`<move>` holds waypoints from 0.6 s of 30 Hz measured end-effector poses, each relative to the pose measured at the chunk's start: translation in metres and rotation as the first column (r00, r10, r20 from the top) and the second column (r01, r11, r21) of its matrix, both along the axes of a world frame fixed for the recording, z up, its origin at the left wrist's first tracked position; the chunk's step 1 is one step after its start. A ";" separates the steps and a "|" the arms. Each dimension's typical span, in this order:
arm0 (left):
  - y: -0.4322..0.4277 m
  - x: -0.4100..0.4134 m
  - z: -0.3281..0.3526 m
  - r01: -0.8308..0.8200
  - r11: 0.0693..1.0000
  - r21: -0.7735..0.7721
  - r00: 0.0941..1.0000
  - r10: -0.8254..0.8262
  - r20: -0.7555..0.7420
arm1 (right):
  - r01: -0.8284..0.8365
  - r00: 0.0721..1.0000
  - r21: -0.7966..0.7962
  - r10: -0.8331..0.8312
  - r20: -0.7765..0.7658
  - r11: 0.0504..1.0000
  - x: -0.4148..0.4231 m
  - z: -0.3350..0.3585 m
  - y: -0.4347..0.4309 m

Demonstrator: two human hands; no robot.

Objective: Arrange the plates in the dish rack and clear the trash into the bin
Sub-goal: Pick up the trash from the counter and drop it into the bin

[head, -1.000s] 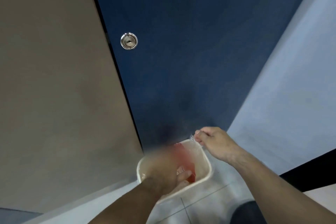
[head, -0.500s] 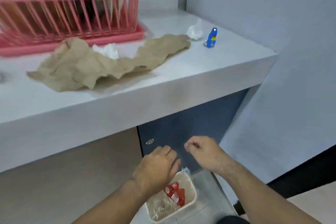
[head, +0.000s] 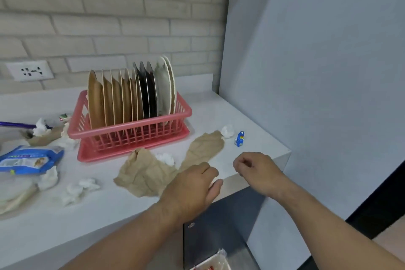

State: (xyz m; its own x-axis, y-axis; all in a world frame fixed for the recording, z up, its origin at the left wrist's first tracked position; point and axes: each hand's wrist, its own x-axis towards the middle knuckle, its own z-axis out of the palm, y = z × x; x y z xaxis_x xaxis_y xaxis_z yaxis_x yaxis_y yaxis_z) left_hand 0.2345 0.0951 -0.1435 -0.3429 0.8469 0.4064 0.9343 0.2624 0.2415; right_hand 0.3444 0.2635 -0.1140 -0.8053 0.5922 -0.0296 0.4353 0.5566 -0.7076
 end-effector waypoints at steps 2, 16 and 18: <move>-0.003 -0.004 0.012 -0.033 0.999 -0.005 0.999 0.033 0.025 | 0.014 1.000 0.024 -0.014 -0.012 1.000 0.001 0.006 0.001; 0.080 -0.051 0.019 -0.174 0.982 -0.068 0.977 0.181 0.118 | 0.045 0.982 0.265 -0.091 0.166 0.963 -0.067 -0.016 0.109; 0.103 -0.065 0.014 -0.192 0.978 -0.085 0.971 0.202 0.127 | 0.001 0.979 0.250 -0.052 0.199 0.968 -0.085 -0.022 0.128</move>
